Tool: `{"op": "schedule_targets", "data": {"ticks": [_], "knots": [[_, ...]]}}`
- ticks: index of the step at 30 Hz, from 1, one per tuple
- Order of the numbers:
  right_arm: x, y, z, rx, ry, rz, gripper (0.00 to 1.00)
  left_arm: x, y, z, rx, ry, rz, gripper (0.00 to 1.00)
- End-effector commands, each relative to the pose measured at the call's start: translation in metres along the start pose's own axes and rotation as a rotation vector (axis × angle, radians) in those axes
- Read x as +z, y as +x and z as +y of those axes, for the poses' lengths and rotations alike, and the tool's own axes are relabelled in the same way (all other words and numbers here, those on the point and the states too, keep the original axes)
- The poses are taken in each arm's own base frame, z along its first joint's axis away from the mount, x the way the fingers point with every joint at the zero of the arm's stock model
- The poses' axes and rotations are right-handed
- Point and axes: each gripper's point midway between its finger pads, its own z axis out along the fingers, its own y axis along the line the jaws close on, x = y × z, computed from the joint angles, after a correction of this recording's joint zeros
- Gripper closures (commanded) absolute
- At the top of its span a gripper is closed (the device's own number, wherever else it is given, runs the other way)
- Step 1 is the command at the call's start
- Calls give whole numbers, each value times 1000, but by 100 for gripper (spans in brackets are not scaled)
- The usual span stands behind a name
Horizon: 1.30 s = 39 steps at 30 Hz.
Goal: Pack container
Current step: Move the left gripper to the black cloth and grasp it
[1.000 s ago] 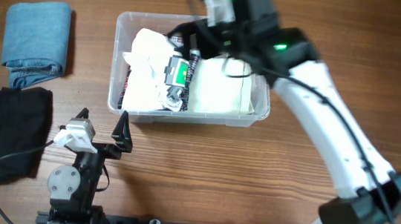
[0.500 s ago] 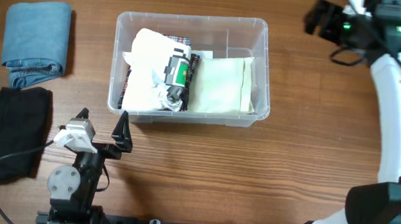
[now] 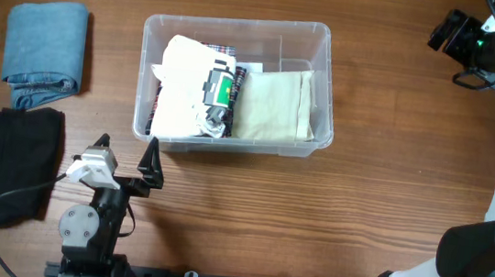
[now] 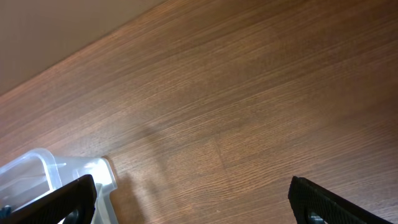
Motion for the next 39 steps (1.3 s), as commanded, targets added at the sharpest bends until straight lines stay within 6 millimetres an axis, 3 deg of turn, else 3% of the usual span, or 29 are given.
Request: {"op": "schedule_targets", "data": {"ticks": [1, 4, 9, 15, 19, 23, 28, 30, 34, 39], "knots": [[0, -1, -1, 11, 12, -6, 0, -1, 0, -10, -16, 59, 10, 0], [0, -1, -1, 11, 12, -6, 0, -9, -17, -14, -34, 44, 24, 0], [0, -1, -1, 11, 12, -6, 0, -29, -62, -18, -20, -40, 90, 0], [0, -1, -1, 11, 12, -6, 0, -42, -107, -16, -17, -198, 332, 0], [0, -1, -1, 11, 12, -6, 0, -37, -119, -19, 33, -229, 517, 0], [0, -1, -1, 11, 12, -6, 0, -23, -121, -20, 20, -245, 639, 0], [0, -1, -1, 11, 12, -6, 0, -11, -105, -12, 75, -253, 751, 0], [0, -1, -1, 11, 12, -6, 0, -7, -101, 6, 173, -319, 790, 0], [0, -1, -1, 11, 12, -6, 0, -12, -92, 66, 328, -646, 921, 0], [0, -1, -1, 11, 12, -6, 0, -3, -68, 81, 372, -700, 1059, 0]]}}
